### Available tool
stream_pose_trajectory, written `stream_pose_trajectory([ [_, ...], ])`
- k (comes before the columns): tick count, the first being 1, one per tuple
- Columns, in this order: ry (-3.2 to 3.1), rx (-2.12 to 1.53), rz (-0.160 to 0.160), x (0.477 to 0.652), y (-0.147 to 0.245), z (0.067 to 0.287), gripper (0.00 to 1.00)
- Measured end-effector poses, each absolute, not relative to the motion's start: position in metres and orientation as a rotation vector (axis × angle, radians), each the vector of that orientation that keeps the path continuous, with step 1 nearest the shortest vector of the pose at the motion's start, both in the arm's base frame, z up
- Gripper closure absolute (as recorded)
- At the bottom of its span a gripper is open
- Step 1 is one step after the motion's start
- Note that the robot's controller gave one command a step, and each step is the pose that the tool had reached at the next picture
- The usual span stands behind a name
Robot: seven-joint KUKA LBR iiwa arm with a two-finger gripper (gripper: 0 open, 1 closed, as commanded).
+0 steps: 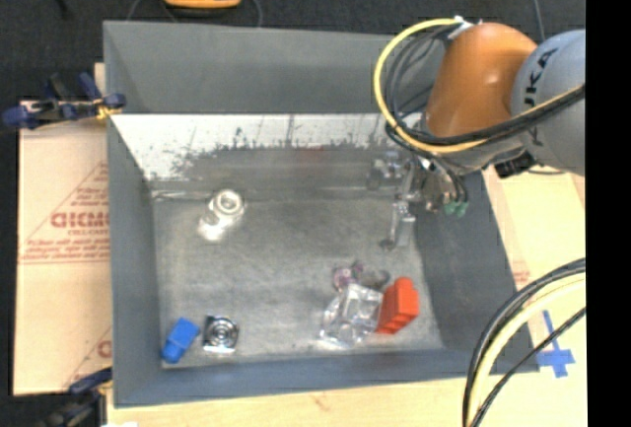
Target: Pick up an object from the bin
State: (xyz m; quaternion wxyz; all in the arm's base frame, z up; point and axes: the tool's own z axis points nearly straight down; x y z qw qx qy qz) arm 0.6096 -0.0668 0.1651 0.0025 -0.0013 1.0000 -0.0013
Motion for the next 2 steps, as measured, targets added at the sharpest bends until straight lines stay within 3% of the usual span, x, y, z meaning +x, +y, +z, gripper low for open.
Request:
stream_pose_trajectory([
  [1, 3.096, -0.521, -0.004, 0.5522, -0.0907, 0.0715, 0.00],
  [2, 3.093, -0.523, -0.005, 0.5533, -0.0903, 0.0726, 1.00],
])
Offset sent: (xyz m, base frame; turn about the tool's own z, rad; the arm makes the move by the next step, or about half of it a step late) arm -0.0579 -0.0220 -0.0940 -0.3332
